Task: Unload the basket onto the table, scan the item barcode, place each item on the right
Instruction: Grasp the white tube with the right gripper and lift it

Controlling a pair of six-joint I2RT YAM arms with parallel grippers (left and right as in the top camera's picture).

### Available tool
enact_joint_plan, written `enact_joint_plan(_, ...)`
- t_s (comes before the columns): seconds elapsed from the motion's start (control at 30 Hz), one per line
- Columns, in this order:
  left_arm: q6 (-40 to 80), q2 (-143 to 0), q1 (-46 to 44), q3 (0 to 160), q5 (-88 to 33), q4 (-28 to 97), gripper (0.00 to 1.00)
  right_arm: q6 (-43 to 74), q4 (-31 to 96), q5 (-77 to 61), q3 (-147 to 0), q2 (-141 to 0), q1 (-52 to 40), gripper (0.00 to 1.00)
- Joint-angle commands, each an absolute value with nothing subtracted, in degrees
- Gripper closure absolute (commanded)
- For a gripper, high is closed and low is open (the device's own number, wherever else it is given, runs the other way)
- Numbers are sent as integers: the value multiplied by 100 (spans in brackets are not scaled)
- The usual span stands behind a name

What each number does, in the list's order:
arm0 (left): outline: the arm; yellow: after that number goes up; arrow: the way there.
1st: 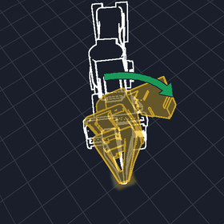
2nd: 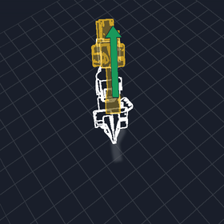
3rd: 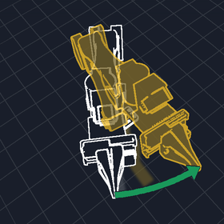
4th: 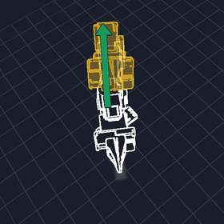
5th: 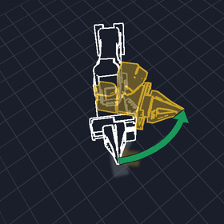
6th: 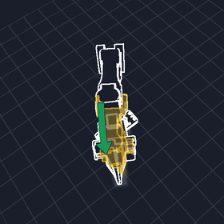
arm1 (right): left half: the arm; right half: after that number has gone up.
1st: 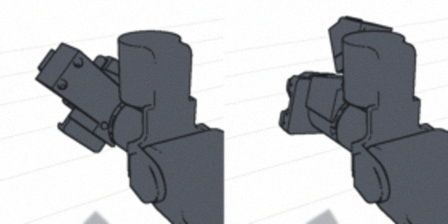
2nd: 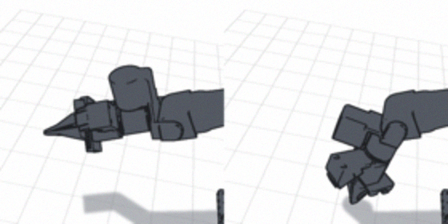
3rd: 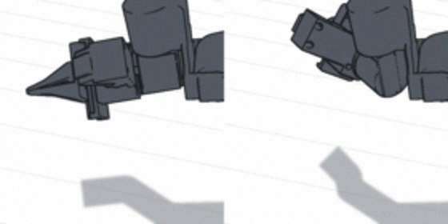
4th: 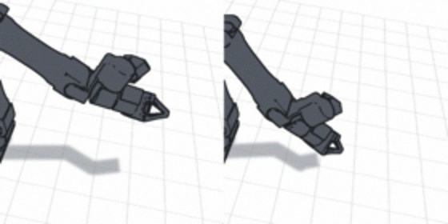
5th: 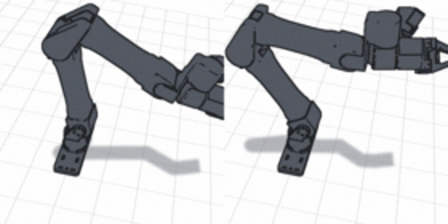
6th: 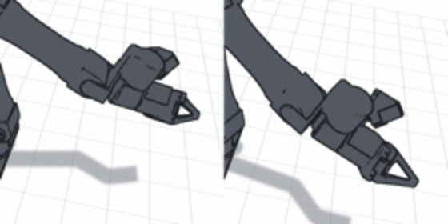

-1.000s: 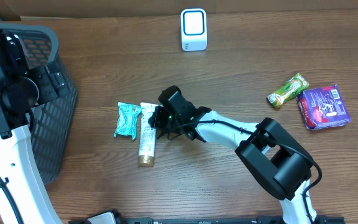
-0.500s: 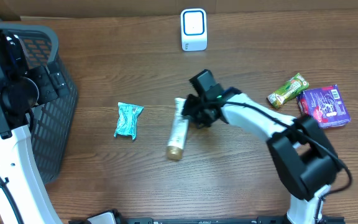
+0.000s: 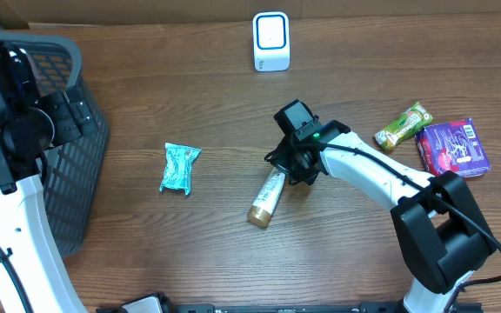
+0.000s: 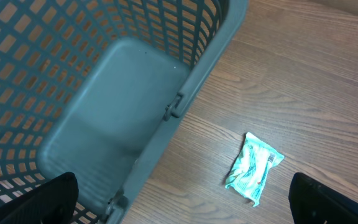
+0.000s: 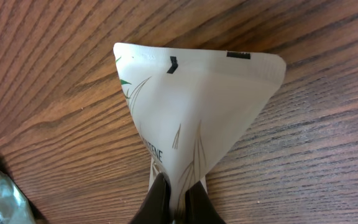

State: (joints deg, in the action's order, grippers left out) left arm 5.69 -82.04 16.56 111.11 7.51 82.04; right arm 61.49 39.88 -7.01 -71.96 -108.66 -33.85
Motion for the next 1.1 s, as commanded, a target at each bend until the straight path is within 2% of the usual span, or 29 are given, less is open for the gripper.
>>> enact_joint_plan(0.0, 644, -8221, 1671, 11214, 722, 8193, 0, 6176, 3951, -604, -7161, -10615, -3398, 96)
enact_joint_plan(0.03, 644, -8221, 1671, 11212, 725, 8191, 0, 6055, 3951, -602, -7164, -10615, -3387, 96)
enact_joint_plan(0.1, 644, -8224, 1671, 11214, 725, 8191, 0, 5653, 3955, -720, -7168, -10613, -3339, 87)
enact_joint_plan(0.13, 644, -8224, 1671, 11212, 722, 8191, 0, 5382, 3957, -864, -7175, -10613, -3304, 79)
enact_joint_plan(0.33, 644, -8224, 1671, 11212, 725, 8191, 0, 3929, 4694, -1608, -7378, -10608, -2904, 58)
enact_joint_plan(0.63, 644, -8224, 1671, 11214, 725, 8193, 1, 2617, 6130, -1614, -7655, -10608, -2521, 47)
enact_joint_plan(0.8, 644, -8224, 1669, 11214, 722, 8191, 0, 2206, 6541, -1857, -7754, -10608, -2552, 46)
enact_joint_plan(0.93, 644, -8224, 1671, 11214, 725, 8195, 0, 2215, 6785, -1962, -7590, -10608, -2794, 46)
enact_joint_plan(1.07, 644, -8224, 1671, 11212, 725, 8195, 0, 2401, 6495, -1957, -7227, -10608, -3256, 46)
